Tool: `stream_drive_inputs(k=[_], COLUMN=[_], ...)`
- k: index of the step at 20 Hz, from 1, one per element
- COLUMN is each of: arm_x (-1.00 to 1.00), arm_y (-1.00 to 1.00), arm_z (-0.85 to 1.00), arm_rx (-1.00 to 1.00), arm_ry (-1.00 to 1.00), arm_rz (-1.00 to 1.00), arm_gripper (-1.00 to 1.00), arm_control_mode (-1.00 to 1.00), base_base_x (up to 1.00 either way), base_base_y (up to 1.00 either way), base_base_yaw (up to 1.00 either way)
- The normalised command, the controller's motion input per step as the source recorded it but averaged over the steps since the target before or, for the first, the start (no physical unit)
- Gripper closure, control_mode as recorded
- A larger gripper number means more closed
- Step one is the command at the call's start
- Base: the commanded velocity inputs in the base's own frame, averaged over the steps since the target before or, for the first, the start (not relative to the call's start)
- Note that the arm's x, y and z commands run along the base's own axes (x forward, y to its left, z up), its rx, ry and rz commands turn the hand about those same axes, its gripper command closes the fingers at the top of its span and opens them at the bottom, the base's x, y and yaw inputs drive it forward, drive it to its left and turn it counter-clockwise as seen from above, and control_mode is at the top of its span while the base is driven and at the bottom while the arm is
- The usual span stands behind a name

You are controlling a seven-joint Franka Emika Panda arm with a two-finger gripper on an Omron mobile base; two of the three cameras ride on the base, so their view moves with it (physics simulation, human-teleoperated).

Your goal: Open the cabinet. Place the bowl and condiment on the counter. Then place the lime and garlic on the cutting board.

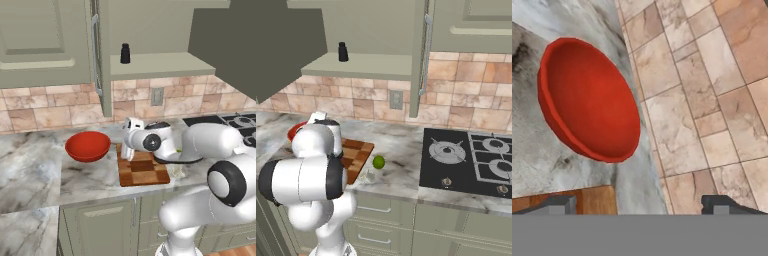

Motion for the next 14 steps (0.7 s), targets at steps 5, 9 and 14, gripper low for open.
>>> stream_drive_inputs(k=[5, 9, 14], arm_x=[-0.15, -0.14, -0.14], arm_y=[-0.03, -0.04, -0.04], arm_z=[0.61, 0.61, 0.65], arm_rx=[0.00, 0.00, 0.00], arm_ry=[0.09, 0.11, 0.11], arm_rz=[-0.08, -0.08, -0.08], arm_gripper=[-1.00, -1.00, -1.00], arm_control_mode=[-1.00, -1.00, -1.00], base_base_x=[0.00, 0.00, 0.00], base_base_y=[0.00, 0.00, 0.00], base_base_yaw=[0.00, 0.00, 0.00])
